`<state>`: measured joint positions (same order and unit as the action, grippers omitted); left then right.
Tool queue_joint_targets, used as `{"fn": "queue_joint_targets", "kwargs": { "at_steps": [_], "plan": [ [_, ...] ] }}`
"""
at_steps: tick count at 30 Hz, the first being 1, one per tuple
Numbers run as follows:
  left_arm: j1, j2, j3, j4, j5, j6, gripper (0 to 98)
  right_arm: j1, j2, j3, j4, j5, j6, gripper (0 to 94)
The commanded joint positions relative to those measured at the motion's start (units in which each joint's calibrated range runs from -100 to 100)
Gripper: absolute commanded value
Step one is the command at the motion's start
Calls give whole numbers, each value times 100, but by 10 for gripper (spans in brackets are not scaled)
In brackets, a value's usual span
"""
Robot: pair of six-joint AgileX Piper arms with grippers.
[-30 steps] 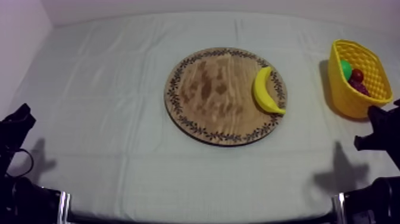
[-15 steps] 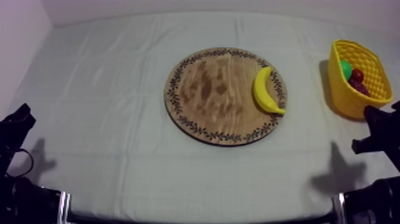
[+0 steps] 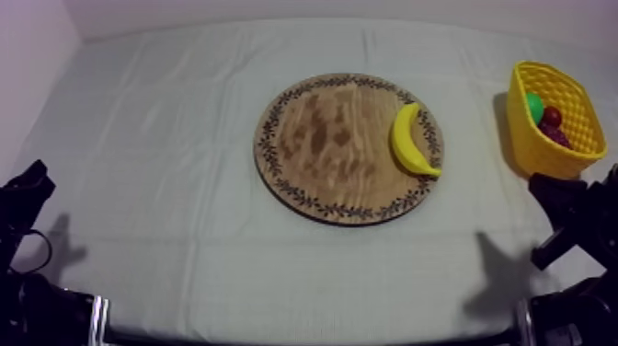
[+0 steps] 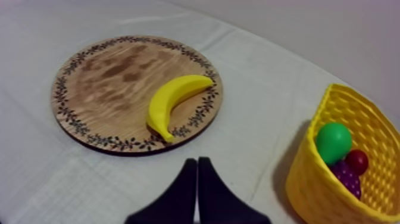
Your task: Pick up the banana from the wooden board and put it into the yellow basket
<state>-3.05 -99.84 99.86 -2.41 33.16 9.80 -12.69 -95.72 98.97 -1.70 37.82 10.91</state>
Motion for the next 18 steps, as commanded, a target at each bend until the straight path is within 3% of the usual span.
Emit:
{"fn": "queue_joint_targets", "kwargs": {
  "at_steps": [1,10,14,18],
  "plan": [
    [-2,2,3,-1,-1,-1,1,-78,82,-78,75,186,-39,3],
    [-2,2,3,-1,-1,-1,1,-366,2169,-1233,883,394,-925,3],
    [-2,2,3,-1,-1,-1,1,-362,3263,-2375,868,802,-1102,3],
    [-2,2,3,-1,-1,0,1,-283,4295,-3749,679,1604,-1098,3]
  ]
}}
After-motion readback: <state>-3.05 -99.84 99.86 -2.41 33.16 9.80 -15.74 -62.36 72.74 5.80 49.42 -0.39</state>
